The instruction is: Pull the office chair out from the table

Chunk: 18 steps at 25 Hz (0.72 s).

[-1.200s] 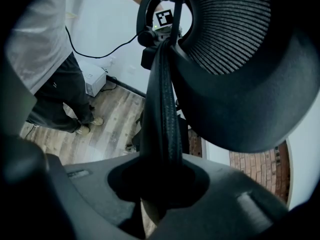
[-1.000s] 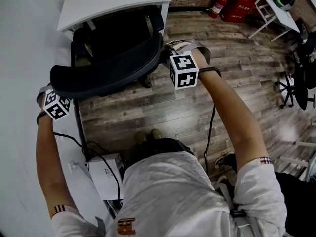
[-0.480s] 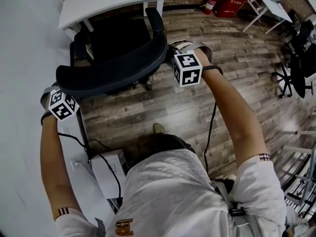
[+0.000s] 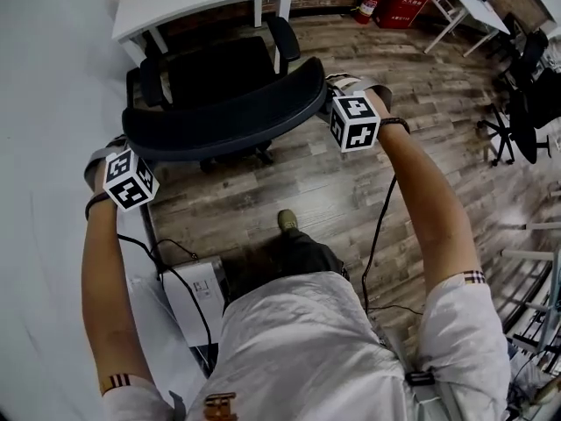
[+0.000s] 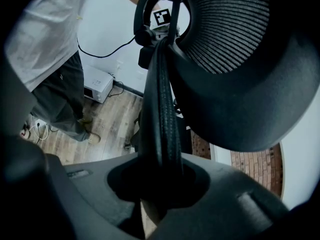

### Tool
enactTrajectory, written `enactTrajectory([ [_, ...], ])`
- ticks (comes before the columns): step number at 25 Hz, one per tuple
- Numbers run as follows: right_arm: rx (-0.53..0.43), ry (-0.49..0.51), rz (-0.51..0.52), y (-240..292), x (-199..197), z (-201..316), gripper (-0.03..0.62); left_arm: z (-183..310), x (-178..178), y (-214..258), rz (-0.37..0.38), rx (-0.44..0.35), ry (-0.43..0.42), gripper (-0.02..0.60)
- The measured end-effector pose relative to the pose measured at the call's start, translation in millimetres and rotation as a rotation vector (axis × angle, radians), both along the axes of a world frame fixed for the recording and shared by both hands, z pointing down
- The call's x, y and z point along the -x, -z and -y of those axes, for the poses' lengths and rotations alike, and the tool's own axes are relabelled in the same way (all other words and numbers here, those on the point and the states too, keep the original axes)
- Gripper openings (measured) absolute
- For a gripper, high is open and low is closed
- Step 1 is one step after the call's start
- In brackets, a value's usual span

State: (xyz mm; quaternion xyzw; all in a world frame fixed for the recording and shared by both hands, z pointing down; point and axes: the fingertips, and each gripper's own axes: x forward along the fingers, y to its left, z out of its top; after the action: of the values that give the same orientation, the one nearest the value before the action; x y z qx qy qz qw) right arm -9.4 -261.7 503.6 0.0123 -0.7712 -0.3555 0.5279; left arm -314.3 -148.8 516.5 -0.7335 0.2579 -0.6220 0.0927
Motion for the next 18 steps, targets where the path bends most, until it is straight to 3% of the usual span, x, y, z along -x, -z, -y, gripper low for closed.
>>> enactTrajectory([
  [18, -0.006, 0.036, 0.015, 6, -54, -107, 0.074, -115, -58, 6, 0.012, -0.003, 0.042, 0.078],
])
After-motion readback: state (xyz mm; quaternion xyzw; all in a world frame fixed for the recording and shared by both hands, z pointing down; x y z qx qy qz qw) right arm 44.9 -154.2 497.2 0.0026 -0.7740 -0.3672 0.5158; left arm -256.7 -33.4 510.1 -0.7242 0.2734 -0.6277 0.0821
